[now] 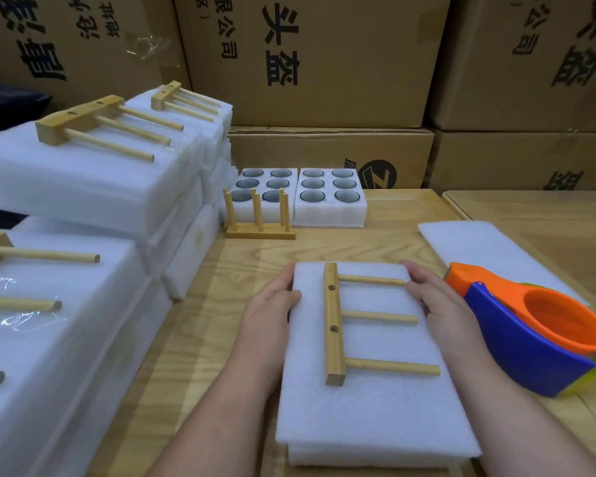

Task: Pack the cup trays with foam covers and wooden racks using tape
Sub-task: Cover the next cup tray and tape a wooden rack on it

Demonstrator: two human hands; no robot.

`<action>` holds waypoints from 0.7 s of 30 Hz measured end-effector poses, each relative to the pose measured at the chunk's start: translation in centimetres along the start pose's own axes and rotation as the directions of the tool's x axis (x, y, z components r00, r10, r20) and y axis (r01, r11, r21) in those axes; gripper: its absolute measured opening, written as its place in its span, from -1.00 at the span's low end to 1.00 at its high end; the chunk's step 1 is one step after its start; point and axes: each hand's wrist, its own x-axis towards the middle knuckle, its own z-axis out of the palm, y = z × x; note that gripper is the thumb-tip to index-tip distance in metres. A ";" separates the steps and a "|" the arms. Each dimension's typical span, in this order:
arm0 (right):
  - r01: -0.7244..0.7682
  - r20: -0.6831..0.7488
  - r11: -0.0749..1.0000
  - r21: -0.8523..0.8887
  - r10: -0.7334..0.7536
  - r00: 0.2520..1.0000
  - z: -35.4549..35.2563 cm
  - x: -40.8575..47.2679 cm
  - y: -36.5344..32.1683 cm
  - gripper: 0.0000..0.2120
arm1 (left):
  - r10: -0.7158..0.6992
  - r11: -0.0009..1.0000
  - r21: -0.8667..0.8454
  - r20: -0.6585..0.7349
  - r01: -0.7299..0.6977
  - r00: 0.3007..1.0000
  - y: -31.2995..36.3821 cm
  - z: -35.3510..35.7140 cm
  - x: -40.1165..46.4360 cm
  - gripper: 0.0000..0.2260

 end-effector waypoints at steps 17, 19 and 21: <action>0.051 0.014 0.995 -0.091 -0.050 0.999 -0.2 -0.7 -0.4 -0.65 | 0.019 1.000 -0.020 0.016 -0.019 1.000 -0.4 -0.3 -0.9 -0.57; 0.039 0.022 0.996 -0.084 -0.037 0.999 -0.2 -0.7 -0.3 -0.63 | 0.036 0.999 -0.005 0.020 -0.036 0.999 -0.4 -0.2 -0.9 -0.55; 0.029 0.022 0.998 -0.064 -0.028 0.999 -0.2 -0.7 -0.3 -0.63 | 0.042 0.999 0.010 0.010 -0.042 0.999 -0.4 -0.2 -0.7 -0.55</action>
